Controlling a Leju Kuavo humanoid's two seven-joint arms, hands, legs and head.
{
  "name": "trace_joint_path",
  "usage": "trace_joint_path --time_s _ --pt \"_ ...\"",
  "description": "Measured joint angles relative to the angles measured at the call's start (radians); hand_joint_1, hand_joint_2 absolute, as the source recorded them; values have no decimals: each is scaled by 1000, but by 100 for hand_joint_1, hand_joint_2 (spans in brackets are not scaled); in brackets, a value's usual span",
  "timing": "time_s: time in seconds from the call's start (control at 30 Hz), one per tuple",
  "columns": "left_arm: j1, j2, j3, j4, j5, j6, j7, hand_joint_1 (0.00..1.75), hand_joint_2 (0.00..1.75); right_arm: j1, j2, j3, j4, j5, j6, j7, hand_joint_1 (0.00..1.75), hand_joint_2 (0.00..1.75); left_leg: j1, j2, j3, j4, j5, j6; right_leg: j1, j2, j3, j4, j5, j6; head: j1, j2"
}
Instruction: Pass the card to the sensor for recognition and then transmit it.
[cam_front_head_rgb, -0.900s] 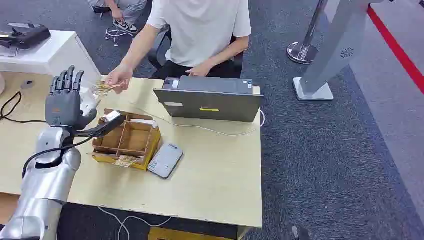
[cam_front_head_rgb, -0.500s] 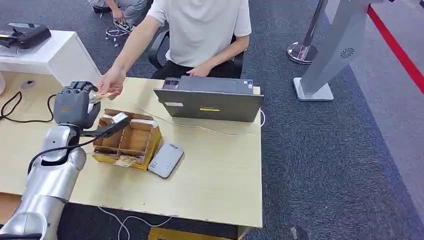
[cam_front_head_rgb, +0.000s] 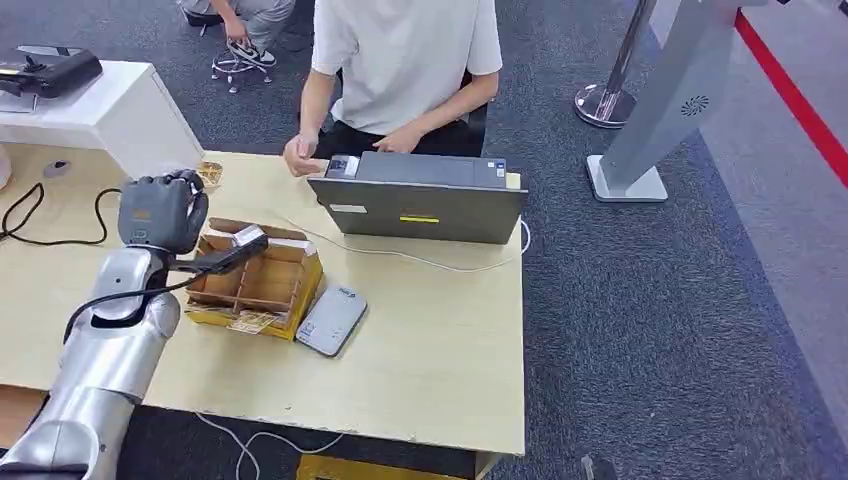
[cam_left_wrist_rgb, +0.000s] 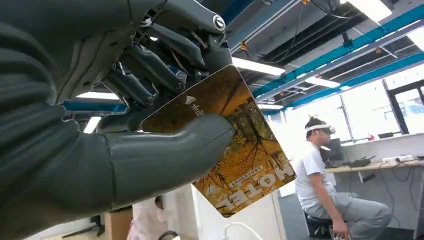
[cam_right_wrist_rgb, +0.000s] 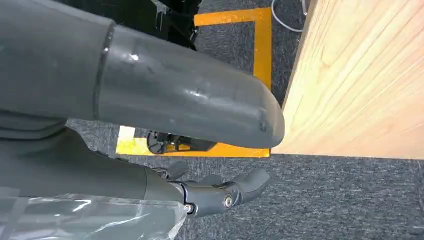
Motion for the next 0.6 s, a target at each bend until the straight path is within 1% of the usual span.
trace_joint_path --time_s 0.07,0.17,0.2,0.27,0.33,0.43,0.5,0.6 --pt "2 -6 -5 -2 15 8 -10 175 175 0 0 0 0 0 0 0 0 0 0 0 0 0 0 0 0 0 0 0 0 0 0 0" --pt "23 -16 -18 -34 41 16 -28 175 175 1 0 -2 1 -2 -2 -2 0 0 0 0 0 0 0 0 0 0 0 0 0 0 0 0" --pt "36 -22 -26 -57 54 15 -41 175 175 1 0 -3 1 -4 -4 -3 0 0 0 0 0 0 0 0 0 0 0 0 0 0 0 0" --pt "84 -35 -44 -134 67 4 -59 175 175 5 0 -8 2 -6 -8 -9 0 0 0 0 0 0 0 0 0 0 0 0 0 0 0 0" --pt "138 -47 -84 -230 58 -29 -68 175 175 11 0 -11 2 -6 -10 -16 0 0 0 0 -1 0 -1 1 0 0 0 -1 -1 1 0 0" --pt "203 -58 -156 -340 35 -87 -66 175 175 15 0 -18 2 -8 -10 -22 0 0 -1 0 -1 0 -1 1 -1 0 0 -1 -1 1 0 0" --pt "239 -65 -206 -401 32 -131 -58 175 175 18 1 -28 2 -13 -8 -26 0 0 -1 0 -1 0 -1 1 -1 0 0 -1 -1 1 0 0" --pt "271 -69 -274 -448 47 -195 -53 175 175 21 2 -37 2 -17 -7 -30 0 0 -1 0 -1 0 -1 1 -1 0 0 -1 -1 1 0 0"
